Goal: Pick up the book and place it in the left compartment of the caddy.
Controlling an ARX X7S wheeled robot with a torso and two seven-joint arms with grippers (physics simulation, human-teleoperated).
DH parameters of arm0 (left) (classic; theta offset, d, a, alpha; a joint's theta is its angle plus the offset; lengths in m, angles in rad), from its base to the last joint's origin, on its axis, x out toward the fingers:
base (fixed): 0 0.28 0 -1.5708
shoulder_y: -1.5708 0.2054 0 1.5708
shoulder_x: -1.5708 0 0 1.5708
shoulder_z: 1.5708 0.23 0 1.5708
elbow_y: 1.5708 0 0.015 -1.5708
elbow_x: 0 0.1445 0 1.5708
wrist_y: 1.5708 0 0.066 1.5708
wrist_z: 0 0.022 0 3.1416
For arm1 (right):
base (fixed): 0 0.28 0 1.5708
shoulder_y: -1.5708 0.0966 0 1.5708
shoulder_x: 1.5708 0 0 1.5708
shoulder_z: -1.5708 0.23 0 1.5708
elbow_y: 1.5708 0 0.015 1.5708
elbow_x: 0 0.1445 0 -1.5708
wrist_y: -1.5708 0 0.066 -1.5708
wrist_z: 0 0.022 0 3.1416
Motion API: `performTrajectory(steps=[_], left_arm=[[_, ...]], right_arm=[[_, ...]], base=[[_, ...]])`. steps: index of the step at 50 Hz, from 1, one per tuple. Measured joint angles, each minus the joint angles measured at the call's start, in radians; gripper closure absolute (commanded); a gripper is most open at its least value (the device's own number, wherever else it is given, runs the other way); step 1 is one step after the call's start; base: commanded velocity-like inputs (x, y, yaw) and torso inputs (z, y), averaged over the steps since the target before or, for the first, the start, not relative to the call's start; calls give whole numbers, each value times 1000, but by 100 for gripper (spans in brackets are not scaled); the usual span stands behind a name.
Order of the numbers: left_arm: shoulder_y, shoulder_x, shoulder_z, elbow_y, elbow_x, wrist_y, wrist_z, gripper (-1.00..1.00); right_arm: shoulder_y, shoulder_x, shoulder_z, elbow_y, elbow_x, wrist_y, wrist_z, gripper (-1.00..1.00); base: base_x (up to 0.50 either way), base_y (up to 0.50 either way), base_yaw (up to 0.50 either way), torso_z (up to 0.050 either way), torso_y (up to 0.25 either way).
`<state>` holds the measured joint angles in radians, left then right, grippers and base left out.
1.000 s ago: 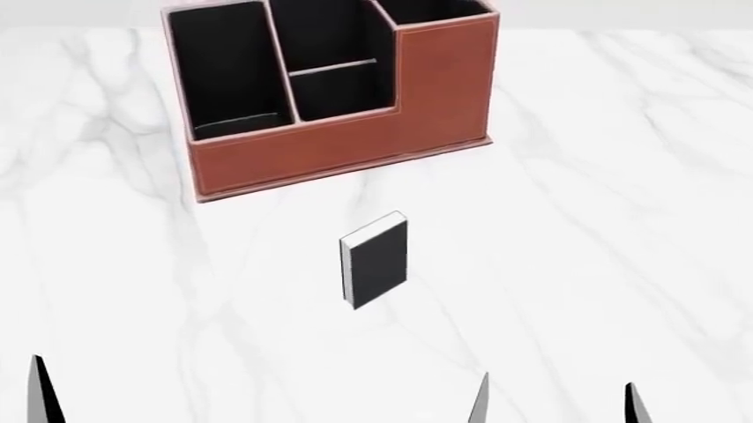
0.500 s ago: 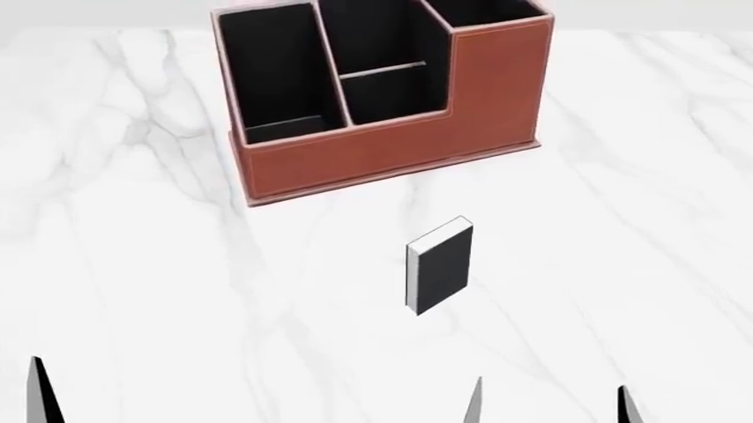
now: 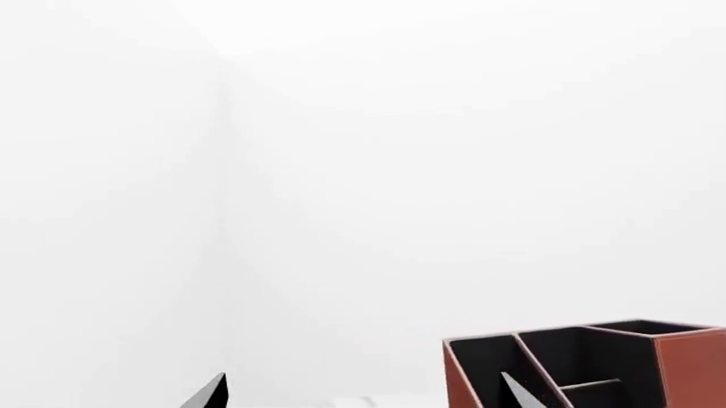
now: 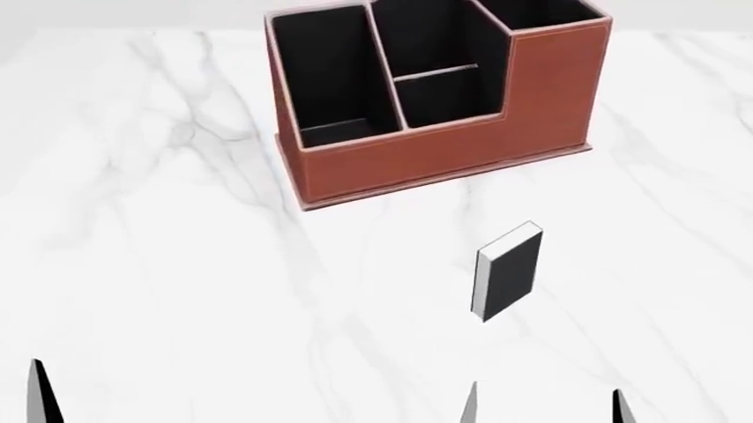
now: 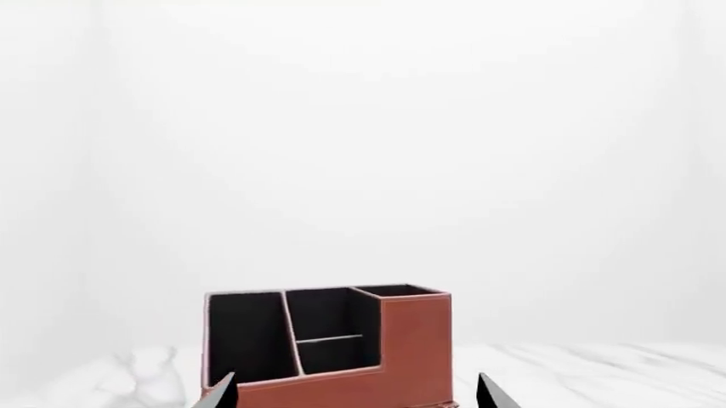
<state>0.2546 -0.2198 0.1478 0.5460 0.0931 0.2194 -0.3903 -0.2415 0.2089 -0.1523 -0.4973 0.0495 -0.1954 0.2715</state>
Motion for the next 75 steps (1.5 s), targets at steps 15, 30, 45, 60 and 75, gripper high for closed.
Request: performTrajectory(steps=[15, 30, 45, 60, 75], left_arm=[[0, -8, 7, -2, 2, 3, -11, -100], [1, -16, 14, -2, 2, 4, -20, -100], [1, -23, 22, -5, 3, 7, -28, -100], [-2, -30, 28, -7, 2, 9, -37, -100], [-5, -37, 33, -7, 0, 7, -44, -100]], right_arm=[[-4, 7, -7, 12, 7, -37, 7, -100], [-9, 15, -10, 17, 26, -68, 14, -100], [-20, 25, -13, 31, 42, -126, 16, -100], [-19, 32, -19, 39, 46, -141, 22, -100], [-16, 38, -26, 40, 48, -141, 29, -100]], base=[[0, 316, 0, 0, 0], [1, 35, 0, 0, 0], [147, 0, 0, 0, 0], [171, 0, 0, 0, 0], [174, 0, 0, 0, 0]])
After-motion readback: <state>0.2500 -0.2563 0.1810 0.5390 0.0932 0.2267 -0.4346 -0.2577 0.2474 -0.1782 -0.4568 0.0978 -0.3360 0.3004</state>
